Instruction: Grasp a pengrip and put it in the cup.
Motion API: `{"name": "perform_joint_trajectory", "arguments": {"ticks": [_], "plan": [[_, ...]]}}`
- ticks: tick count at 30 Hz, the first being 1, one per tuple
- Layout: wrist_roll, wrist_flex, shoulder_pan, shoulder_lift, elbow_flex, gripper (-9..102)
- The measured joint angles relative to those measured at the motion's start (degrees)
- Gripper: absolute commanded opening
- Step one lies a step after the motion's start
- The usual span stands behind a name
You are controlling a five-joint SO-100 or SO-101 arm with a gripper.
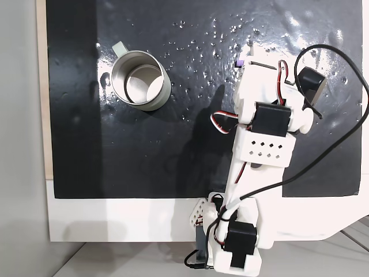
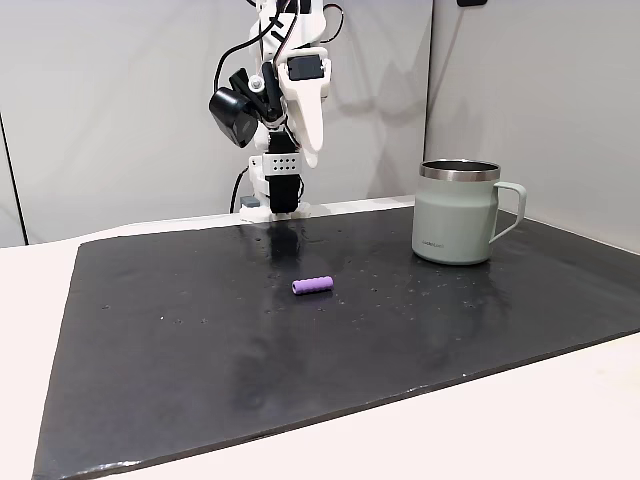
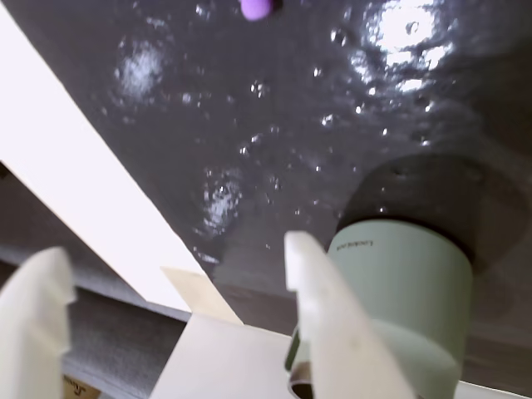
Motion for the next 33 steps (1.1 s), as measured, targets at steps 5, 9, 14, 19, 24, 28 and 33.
{"name": "perform_joint_trajectory", "arguments": {"ticks": [5,9,14,19,24,28,33], "plan": [[0.0,3.2,1.8,-9.2,-8.3,28],[-0.1,3.4,2.4,-15.6,-13.0,27],[-1.7,3.3,2.4,-21.8,-15.3,27],[-3.3,1.8,2.4,-27.0,-15.4,27],[-4.8,1.1,2.5,-33.1,-19.5,26],[-6.2,0.6,2.7,-36.3,-22.8,25],[-7.3,-0.5,2.7,-39.1,-23.6,25]]}}
